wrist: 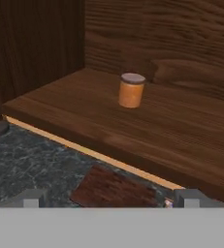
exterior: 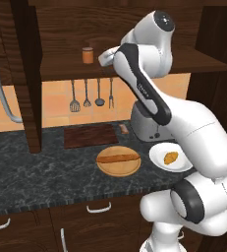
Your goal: From the different types of pastries on the counter, select a croissant and place it on the cutting board. Then retrieve a jar of jam from the cabinet and place it alongside the croissant on the cutting board.
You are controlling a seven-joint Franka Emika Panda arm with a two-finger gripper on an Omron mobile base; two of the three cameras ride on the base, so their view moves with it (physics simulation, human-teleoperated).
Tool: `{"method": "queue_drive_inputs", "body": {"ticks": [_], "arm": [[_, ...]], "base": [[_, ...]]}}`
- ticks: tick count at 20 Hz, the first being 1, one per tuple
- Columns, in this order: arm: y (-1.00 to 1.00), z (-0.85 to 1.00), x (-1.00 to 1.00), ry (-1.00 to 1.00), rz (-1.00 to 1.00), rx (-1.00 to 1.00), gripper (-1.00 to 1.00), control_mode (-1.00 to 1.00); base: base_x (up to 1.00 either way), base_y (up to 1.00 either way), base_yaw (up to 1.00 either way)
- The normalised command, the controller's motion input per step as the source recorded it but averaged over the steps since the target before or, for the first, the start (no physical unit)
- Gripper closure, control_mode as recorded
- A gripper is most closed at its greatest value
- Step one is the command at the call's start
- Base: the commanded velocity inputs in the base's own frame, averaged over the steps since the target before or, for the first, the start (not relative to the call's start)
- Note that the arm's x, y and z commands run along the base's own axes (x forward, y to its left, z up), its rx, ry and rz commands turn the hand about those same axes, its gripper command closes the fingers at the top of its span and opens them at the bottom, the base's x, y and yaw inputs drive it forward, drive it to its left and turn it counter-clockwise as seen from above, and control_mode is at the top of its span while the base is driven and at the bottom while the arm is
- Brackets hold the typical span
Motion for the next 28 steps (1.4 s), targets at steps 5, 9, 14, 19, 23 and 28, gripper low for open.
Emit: {"method": "queue_drive_inputs", "body": {"ticks": [5,9,14,19,23,28], "arm": [[0.17,-0.22,0.21,0.01,0.0,-0.02,-1.0,-1.0],[0.04,-0.04,0.26,0.0,0.0,0.0,-1.0,-1.0],[0.08,0.09,0.46,0.0,0.0,0.0,-1.0,-1.0],[0.34,0.0,0.43,-0.01,-0.03,0.0,-1.0,-1.0],[0.02,0.0,0.32,-0.03,0.0,0.0,-1.0,-1.0],[0.0,-0.17,0.18,-0.02,0.0,0.01,-1.0,-1.0]], "base": [[0.0,0.0,0.0],[0.0,0.0,0.0],[0.0,0.0,0.0],[0.0,0.0,0.0],[0.0,0.0,0.0],[0.0,0.0,0.0]]}}
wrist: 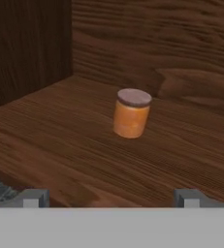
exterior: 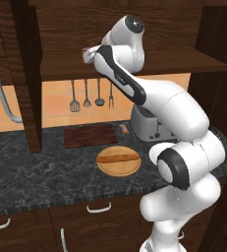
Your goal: From the different types of pastries on the counter, select a croissant and place it on the cutting board. Then retrieve a jar of jam from the cabinet and place it alongside the croissant on the cutting board.
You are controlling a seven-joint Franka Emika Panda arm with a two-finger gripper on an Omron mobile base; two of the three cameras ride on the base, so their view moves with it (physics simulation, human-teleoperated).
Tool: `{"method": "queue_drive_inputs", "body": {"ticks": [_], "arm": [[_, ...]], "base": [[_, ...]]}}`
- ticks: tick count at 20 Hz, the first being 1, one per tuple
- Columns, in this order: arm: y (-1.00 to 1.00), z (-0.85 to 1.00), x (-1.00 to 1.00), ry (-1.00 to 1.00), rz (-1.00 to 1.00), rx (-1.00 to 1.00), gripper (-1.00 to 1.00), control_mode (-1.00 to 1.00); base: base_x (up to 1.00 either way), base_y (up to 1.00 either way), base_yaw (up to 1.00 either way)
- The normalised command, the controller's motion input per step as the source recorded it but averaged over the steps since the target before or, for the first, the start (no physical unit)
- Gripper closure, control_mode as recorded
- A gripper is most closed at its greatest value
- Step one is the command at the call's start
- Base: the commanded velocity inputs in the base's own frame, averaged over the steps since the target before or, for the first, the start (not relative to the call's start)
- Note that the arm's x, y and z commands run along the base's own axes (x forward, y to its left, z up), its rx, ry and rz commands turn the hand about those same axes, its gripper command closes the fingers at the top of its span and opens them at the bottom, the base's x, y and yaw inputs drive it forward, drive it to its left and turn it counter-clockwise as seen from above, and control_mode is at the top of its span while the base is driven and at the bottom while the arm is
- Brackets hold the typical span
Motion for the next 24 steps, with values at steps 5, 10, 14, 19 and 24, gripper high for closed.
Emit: {"method": "queue_drive_inputs", "body": {"ticks": [5,10,14,19,24], "arm": [[0.0,0.01,0.62,0.0,0.0,0.01,-1.0,-1.0],[0.08,0.0,0.31,0.01,0.0,0.01,-1.0,-1.0],[0.22,0.07,0.41,0.06,-0.03,0.0,-1.0,-1.0],[0.0,0.11,0.28,0.02,0.0,0.02,-1.0,-1.0],[0.0,0.06,0.27,0.04,0.0,0.01,-1.0,-1.0]], "base": [[0.0,0.0,0.0],[0.0,0.0,0.0],[0.0,0.0,0.0],[0.0,0.0,0.0],[0.0,0.0,0.0]]}}
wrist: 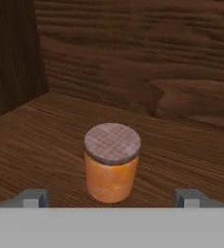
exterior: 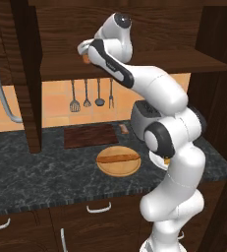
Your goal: From the different types of pastries on the counter, select a croissant and place it on the cutting board. Then retrieve a jar of jam from the cabinet and place it alongside the croissant on the cutting board.
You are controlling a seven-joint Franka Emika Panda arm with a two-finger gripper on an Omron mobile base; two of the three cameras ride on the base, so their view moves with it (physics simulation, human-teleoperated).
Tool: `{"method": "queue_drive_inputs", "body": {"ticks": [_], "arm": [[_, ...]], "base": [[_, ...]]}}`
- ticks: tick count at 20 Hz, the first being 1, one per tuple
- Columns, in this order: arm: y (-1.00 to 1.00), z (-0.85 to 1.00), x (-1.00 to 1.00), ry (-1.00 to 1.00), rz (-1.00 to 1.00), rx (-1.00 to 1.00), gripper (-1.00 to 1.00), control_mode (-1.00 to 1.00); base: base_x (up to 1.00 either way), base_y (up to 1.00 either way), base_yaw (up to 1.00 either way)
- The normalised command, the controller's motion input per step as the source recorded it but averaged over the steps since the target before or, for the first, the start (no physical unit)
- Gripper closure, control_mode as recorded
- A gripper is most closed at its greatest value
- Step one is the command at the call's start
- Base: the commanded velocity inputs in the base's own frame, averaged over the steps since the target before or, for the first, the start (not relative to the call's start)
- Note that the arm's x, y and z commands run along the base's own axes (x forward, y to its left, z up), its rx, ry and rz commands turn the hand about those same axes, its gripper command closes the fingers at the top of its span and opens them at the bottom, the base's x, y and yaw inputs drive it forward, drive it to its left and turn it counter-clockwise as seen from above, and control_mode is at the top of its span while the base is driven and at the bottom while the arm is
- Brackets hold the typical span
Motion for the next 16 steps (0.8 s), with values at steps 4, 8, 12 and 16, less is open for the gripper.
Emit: {"method": "queue_drive_inputs", "body": {"ticks": [4,8,12,16], "arm": [[0.16,0.0,0.19,0.01,0.0,0.0,-1.0,-1.0],[0.11,0.0,0.05,0.01,0.0,0.0,-1.0,-1.0],[0.02,-0.2,0.0,0.04,0.0,-0.01,-1.0,-1.0],[0.0,0.0,0.13,0.01,0.0,0.01,-1.0,-1.0]], "base": [[0.0,0.0,0.0],[0.0,0.0,0.0],[0.0,0.0,0.0],[0.0,0.0,0.0]]}}
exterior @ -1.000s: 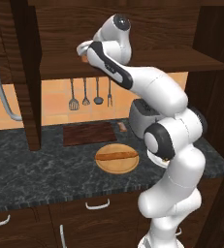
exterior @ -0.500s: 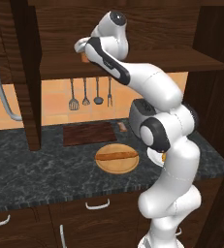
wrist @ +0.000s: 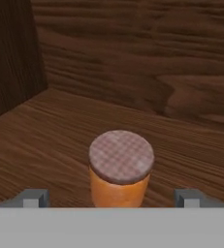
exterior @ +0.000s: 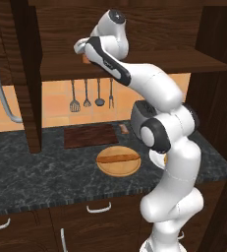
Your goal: From the different types of pastries on the counter, select a croissant and place it on the cutting board. Then retrieve a jar of jam from the cabinet and place it alongside the croissant on the cutting board.
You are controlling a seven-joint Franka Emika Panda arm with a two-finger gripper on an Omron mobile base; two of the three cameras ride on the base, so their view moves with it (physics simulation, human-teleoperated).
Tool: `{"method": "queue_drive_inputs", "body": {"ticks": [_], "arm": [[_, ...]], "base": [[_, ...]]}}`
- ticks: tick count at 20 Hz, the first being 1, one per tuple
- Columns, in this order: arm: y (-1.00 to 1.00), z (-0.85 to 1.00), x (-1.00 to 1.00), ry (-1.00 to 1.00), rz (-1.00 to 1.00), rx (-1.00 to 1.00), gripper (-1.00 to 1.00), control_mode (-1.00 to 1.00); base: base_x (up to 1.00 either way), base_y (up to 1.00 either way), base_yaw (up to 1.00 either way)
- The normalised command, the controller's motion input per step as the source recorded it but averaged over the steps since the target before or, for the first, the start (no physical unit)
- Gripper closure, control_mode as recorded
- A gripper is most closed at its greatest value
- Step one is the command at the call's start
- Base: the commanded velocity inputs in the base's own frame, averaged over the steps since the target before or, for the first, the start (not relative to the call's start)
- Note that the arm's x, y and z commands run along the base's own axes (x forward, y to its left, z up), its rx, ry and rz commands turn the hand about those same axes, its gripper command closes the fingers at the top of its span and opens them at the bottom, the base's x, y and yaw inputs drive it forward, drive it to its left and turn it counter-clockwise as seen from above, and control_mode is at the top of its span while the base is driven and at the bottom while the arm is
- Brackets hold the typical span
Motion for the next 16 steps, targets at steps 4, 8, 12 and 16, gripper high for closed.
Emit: {"method": "queue_drive_inputs", "body": {"ticks": [4,8,12,16], "arm": [[0.0,0.0,0.48,0.11,0.0,0.0,-1.0,-1.0],[0.0,0.0,0.25,0.03,0.0,0.0,-1.0,-1.0],[0.0,0.0,0.11,0.02,0.0,0.01,-1.0,-1.0],[0.11,-0.14,0.01,0.12,0.0,0.07,1.0,-1.0]], "base": [[0.0,0.0,0.0],[0.0,0.0,0.0],[0.0,0.0,0.0],[0.0,0.0,0.0]]}}
